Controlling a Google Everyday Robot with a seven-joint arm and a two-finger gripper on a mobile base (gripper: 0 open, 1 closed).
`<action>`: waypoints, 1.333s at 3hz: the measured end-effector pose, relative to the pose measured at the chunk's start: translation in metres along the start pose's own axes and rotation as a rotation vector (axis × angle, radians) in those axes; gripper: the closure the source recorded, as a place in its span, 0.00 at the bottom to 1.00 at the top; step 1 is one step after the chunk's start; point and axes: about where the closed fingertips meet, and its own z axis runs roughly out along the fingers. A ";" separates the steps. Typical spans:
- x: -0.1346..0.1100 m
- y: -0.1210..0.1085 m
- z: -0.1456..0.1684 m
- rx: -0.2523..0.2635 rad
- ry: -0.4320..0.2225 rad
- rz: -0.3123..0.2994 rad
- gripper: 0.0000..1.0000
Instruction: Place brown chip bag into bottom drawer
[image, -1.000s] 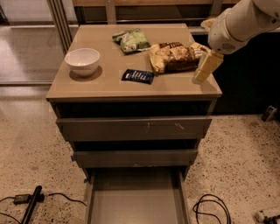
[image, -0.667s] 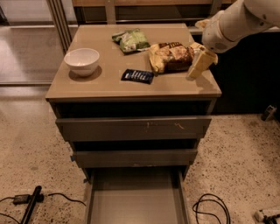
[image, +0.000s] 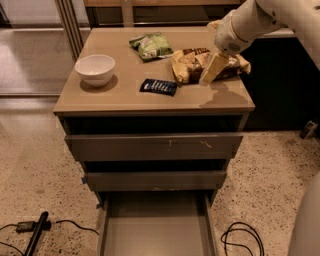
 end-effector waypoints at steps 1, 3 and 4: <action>-0.001 -0.020 0.021 -0.009 0.022 -0.001 0.00; 0.042 -0.042 0.059 -0.034 0.106 0.062 0.00; 0.042 -0.042 0.059 -0.034 0.106 0.062 0.00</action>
Offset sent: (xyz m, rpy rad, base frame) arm 0.0856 -0.0112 -0.0141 -0.0701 0.0400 -0.0643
